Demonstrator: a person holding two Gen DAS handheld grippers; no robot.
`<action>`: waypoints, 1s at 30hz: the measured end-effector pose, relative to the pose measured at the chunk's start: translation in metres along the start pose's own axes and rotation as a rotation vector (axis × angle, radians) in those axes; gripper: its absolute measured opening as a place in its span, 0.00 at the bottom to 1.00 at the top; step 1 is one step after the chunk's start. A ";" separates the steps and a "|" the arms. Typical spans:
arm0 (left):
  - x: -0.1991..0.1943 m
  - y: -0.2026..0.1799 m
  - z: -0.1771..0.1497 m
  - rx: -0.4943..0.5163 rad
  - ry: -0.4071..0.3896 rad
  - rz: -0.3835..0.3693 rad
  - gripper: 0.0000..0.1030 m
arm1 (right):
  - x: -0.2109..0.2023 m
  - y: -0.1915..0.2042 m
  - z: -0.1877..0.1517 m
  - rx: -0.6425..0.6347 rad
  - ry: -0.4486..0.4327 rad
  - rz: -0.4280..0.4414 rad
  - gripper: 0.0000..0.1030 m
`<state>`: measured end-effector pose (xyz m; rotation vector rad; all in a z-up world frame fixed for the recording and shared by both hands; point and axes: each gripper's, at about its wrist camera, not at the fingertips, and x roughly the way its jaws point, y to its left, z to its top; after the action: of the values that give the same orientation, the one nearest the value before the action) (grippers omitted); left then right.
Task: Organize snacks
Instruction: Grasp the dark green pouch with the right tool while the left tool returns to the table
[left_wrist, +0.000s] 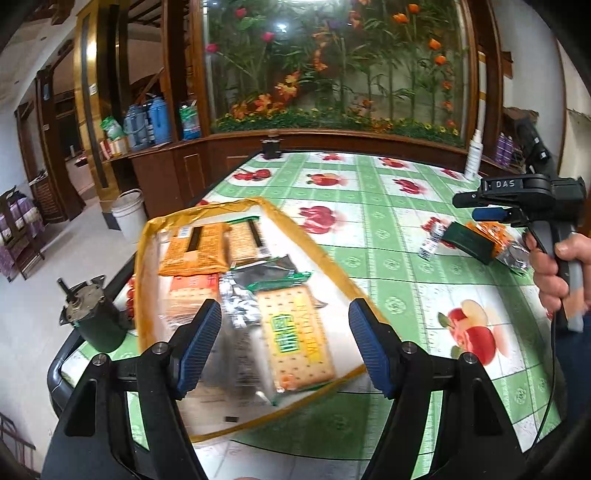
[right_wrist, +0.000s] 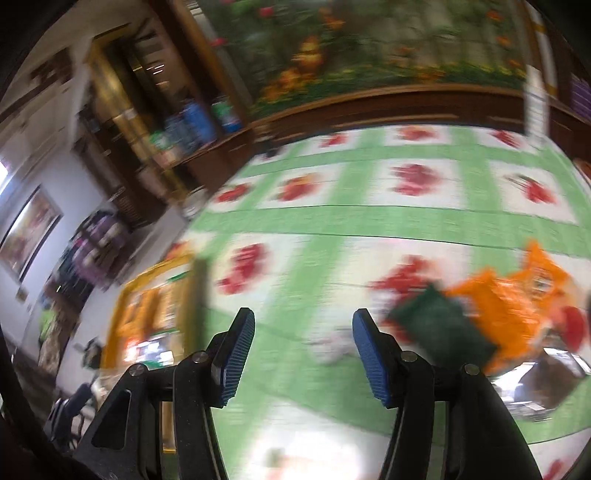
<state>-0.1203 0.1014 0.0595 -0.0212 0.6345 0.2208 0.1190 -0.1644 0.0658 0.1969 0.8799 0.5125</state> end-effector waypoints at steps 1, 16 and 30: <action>0.000 -0.004 0.001 0.009 0.001 -0.009 0.69 | 0.000 -0.013 0.002 0.020 -0.001 -0.027 0.57; 0.008 -0.058 0.014 0.126 0.044 -0.138 0.69 | 0.036 -0.036 -0.009 -0.136 0.107 -0.190 0.57; 0.053 -0.105 0.061 0.159 0.193 -0.305 0.72 | 0.010 -0.033 -0.035 -0.128 0.139 -0.183 0.44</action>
<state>-0.0209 0.0143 0.0724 0.0136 0.8298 -0.1283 0.1087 -0.1892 0.0250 -0.0362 0.9861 0.4134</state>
